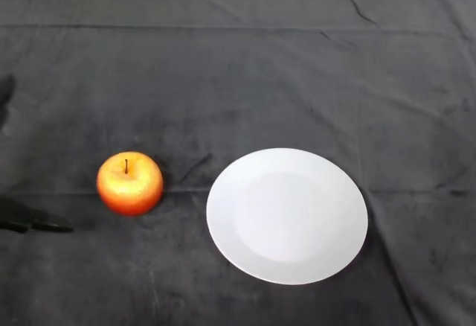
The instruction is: Move the apple to the plate
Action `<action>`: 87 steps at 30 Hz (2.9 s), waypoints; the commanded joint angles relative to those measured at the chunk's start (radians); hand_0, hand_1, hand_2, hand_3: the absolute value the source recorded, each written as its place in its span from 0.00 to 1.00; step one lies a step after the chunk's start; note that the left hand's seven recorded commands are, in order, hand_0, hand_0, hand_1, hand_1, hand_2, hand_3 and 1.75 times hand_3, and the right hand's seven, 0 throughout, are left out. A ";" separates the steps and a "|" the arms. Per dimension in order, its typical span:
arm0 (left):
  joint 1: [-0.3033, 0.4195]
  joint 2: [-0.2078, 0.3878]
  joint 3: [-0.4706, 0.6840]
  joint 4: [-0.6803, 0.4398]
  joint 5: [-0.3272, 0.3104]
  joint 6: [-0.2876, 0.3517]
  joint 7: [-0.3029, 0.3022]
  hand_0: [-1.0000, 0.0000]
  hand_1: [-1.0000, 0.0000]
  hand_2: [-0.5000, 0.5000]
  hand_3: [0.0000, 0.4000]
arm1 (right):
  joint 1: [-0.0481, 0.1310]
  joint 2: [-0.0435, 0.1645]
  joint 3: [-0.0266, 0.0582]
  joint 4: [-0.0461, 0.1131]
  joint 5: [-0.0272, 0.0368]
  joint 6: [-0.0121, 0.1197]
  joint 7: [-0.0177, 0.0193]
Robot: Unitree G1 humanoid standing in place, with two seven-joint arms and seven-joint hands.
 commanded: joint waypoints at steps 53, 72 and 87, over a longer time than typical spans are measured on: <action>-0.308 -0.220 -0.116 0.351 0.135 -0.117 0.277 0.00 0.00 0.50 1.00 | -0.041 -0.025 -0.0067 -0.012 0.0220 -0.005 0.0003; -0.188 -0.305 -0.294 -0.017 0.167 -0.018 0.388 0.00 0.00 0.50 1.00 | -0.040 -0.023 -0.0058 -0.016 0.0218 -0.005 -0.0005; -0.179 -0.306 -0.473 -0.044 0.117 0.004 0.362 0.00 0.00 0.50 1.00 | -0.038 -0.021 -0.0046 -0.020 0.0215 -0.005 -0.0020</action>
